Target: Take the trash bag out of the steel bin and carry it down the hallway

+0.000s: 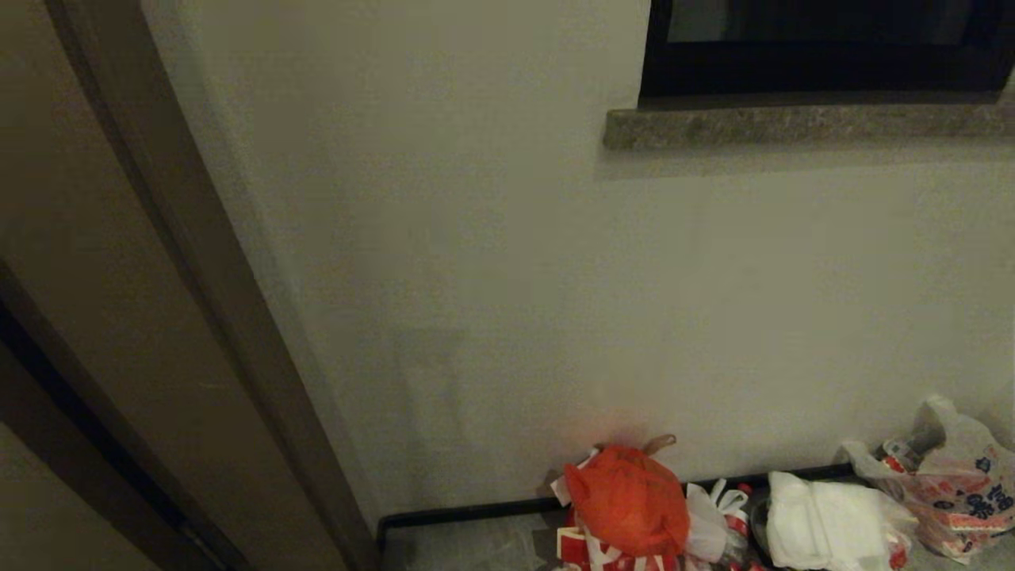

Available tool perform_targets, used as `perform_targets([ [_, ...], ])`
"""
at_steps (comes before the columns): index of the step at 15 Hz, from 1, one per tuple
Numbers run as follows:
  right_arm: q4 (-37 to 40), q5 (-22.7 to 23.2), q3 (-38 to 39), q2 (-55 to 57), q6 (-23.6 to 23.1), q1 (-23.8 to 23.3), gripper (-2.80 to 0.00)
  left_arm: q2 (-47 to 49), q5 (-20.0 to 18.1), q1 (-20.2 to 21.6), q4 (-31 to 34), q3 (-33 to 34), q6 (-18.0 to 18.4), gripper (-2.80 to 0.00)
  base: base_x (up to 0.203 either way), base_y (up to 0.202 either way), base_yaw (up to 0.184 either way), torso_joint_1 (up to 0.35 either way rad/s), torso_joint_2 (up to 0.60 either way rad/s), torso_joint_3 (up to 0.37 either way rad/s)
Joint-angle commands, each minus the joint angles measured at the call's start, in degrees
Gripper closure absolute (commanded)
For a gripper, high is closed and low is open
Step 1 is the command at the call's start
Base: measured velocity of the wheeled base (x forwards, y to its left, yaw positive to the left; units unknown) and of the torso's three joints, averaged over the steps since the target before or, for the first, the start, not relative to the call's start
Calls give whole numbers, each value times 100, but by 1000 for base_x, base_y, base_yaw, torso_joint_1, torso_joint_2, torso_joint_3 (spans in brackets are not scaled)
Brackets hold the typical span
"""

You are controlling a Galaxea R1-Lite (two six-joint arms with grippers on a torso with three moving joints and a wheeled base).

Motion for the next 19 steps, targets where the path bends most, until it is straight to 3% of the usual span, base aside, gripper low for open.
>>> perform_targets([
  [1, 2, 4, 5, 7, -3, 0, 0, 6, 7, 0, -3, 0, 0, 0, 0, 0, 0, 6, 5, 194],
  [19, -7, -22, -4, 16, -11, 0, 0, 6, -2, 0, -8, 0, 8, 0, 0, 0, 0, 0, 0, 14],
])
